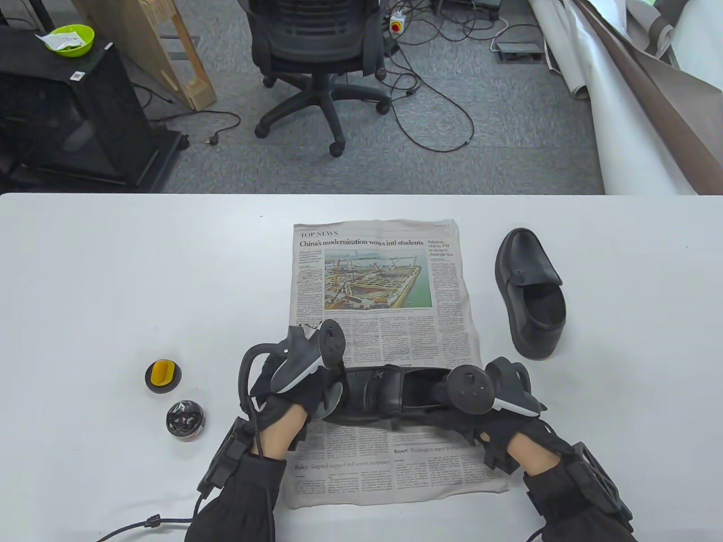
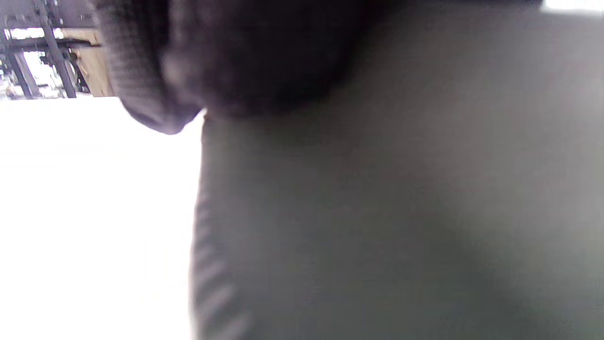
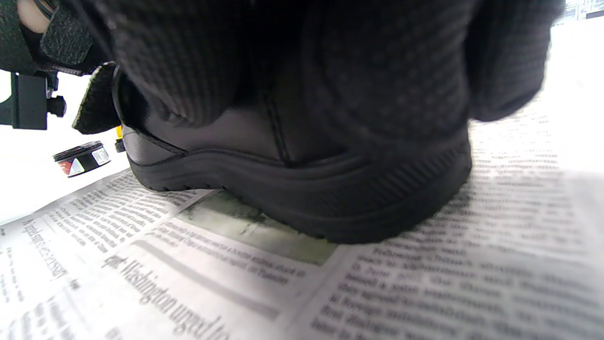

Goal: Dip and apply built-in sponge shoe polish on shoes

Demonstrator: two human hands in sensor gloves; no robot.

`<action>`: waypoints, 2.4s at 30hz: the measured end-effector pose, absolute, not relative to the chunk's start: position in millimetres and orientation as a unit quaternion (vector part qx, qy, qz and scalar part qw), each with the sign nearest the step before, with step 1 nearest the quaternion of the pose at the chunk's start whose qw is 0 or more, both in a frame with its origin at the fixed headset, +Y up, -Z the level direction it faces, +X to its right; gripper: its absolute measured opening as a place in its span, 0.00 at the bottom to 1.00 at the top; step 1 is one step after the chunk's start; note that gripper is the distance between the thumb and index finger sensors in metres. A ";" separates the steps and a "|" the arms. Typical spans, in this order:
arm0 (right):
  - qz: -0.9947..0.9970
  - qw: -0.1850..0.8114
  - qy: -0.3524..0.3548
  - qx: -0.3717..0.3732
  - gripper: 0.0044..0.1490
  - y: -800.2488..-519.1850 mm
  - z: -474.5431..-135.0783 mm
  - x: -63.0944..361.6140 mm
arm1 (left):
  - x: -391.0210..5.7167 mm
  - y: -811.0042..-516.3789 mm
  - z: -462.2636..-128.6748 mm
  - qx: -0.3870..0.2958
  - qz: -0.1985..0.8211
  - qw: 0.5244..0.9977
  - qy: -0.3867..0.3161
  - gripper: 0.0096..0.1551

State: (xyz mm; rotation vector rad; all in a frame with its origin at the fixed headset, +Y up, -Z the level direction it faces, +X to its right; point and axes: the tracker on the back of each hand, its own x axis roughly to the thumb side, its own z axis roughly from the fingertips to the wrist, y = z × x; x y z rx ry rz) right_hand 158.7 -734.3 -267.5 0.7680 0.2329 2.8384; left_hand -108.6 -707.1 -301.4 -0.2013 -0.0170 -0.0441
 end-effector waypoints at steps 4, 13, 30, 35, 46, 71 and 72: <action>0.958 0.097 0.078 0.259 0.26 -734.2 -267.4 158.8 | -84.5 -697.9 -301.4 -0.106 0.093 0.985 -0.103 0.32; 0.958 0.096 0.079 0.260 0.26 -734.0 -267.7 158.8 | -39.5 -704.3 -300.0 -0.161 0.052 0.971 -0.167 0.35; 0.958 0.095 0.079 0.259 0.26 -733.6 -267.7 158.6 | -90.5 -703.3 -299.3 -0.167 -0.051 0.979 -0.106 0.33; 0.958 0.095 0.080 0.259 0.26 -733.5 -267.8 158.7 | -74.1 -693.2 -284.6 -0.171 0.124 0.958 -0.192 0.36; 0.958 0.094 0.079 0.260 0.26 -733.4 -267.7 158.6 | -42.9 -704.8 -281.3 -0.214 0.028 0.959 -0.184 0.46; 0.958 0.097 0.079 0.259 0.26 -733.6 -268.0 159.3 | -179.6 -681.8 -295.0 -0.055 -0.091 0.994 0.029 0.38; 0.958 0.097 0.079 0.260 0.26 -733.7 -267.9 159.4 | -188.3 -683.1 -297.2 -0.050 -0.081 0.994 0.044 0.37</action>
